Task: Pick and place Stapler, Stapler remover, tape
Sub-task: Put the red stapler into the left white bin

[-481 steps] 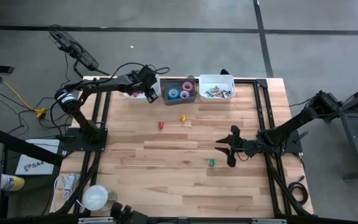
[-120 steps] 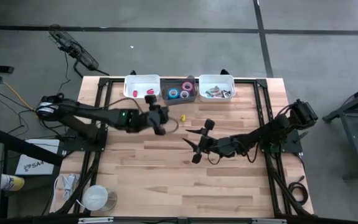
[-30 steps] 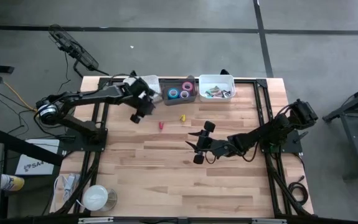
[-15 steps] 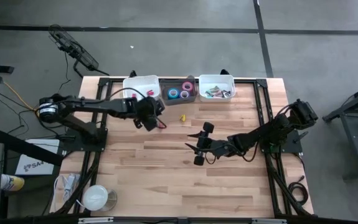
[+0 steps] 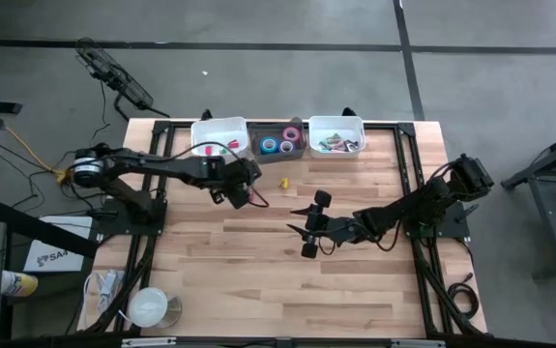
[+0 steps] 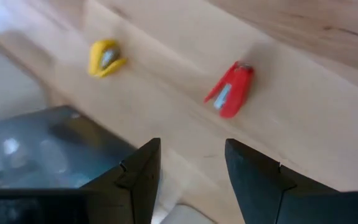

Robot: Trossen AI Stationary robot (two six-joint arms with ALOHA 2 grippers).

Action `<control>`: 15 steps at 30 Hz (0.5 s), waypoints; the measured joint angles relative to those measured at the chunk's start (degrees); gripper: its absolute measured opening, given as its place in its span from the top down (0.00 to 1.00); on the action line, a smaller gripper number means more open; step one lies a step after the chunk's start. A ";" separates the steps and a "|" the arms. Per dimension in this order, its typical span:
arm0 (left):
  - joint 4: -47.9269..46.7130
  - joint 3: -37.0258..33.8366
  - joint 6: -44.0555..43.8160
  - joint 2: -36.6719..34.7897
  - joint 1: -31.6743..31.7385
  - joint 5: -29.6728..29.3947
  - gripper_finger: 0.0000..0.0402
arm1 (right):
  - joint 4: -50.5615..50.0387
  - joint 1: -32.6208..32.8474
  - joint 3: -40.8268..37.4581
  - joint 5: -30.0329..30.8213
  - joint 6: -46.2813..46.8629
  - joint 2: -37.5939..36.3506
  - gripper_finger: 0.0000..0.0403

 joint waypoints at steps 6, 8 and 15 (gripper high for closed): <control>-13.51 9.73 0.18 7.72 -0.03 3.03 0.56 | -0.05 0.00 0.00 -0.44 0.65 0.00 0.58; -16.63 11.19 3.18 9.39 -0.03 2.32 0.56 | -0.14 0.00 0.00 -0.94 0.83 0.00 0.58; -15.65 11.87 8.99 11.64 -0.05 -0.45 0.55 | -1.28 0.00 0.00 -3.19 0.84 0.02 0.58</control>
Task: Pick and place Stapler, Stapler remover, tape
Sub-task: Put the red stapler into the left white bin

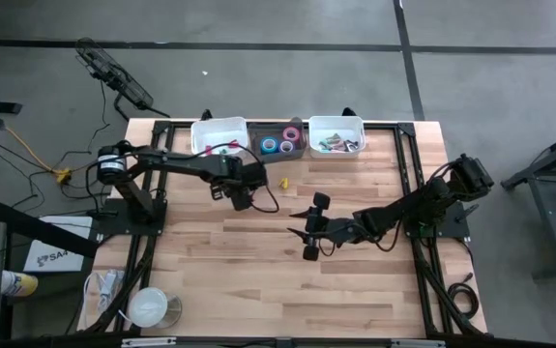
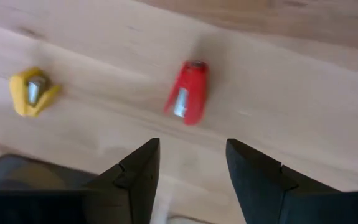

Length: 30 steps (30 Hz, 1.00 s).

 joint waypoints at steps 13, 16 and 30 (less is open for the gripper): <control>2.99 0.00 6.82 3.64 -0.43 0.14 0.46 | -1.83 0.00 0.00 0.00 -0.01 0.02 0.58; 3.56 -0.04 8.07 5.05 -0.39 -0.52 0.46 | -2.21 0.00 0.00 -0.26 -0.01 0.02 0.58; 5.95 -0.04 9.63 6.52 -0.37 3.47 0.46 | -3.11 0.00 0.00 -1.14 -0.01 0.02 0.58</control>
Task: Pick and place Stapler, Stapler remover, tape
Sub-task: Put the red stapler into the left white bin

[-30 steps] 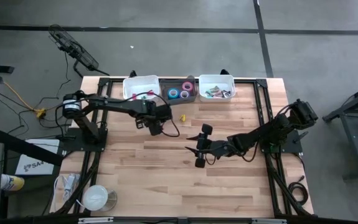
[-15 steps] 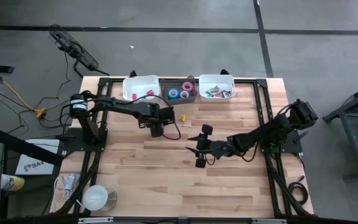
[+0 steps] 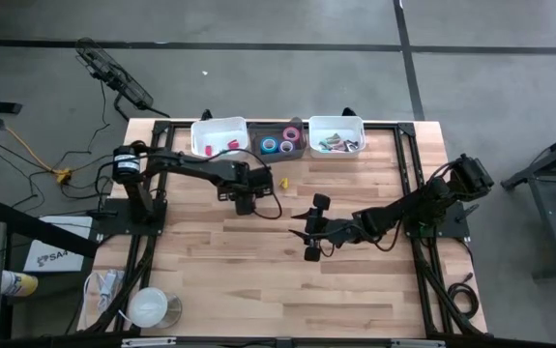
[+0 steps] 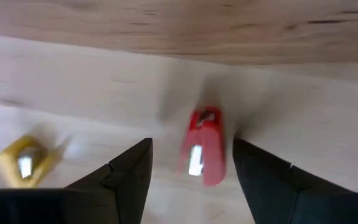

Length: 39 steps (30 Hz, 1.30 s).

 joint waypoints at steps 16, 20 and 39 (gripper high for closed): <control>-0.68 0.13 -7.24 2.27 0.07 -1.17 0.55 | 0.26 0.00 -0.04 -0.48 0.02 0.00 0.58; -1.33 0.09 -9.55 2.33 0.09 -0.60 0.65 | 0.31 0.00 -0.04 -0.55 0.01 0.00 0.58; -2.51 0.04 -34.36 1.68 0.48 -1.72 0.83 | 0.39 0.02 -0.04 -1.98 0.61 0.00 0.58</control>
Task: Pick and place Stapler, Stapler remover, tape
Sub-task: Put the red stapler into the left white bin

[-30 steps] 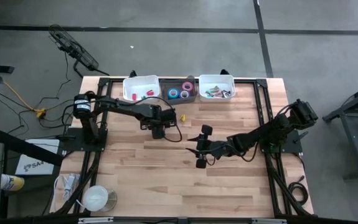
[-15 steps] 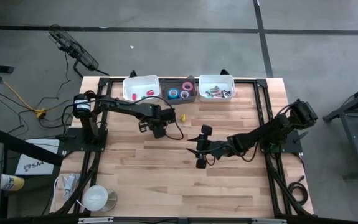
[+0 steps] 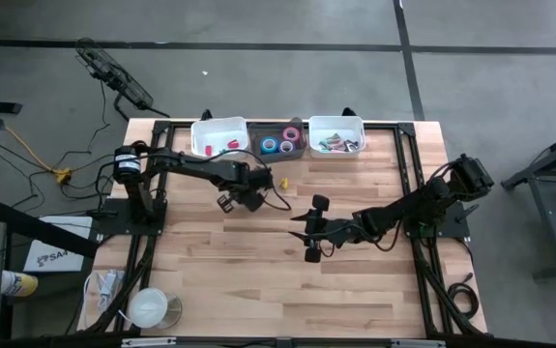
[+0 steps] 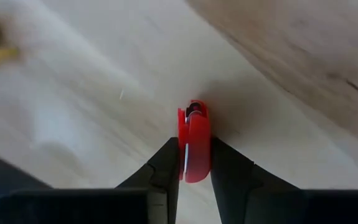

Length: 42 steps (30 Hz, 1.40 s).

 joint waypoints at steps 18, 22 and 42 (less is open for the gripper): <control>-6.07 1.75 -22.16 -12.62 7.66 -17.72 0.84 | 0.22 0.00 0.00 0.93 0.55 0.00 0.58; -5.95 1.81 -24.05 -12.94 13.74 -16.44 0.84 | 0.42 0.00 0.00 1.07 1.31 0.00 0.58; -2.00 1.81 -38.76 -12.94 30.93 -5.28 0.83 | 0.46 0.00 0.00 0.82 1.36 0.00 0.58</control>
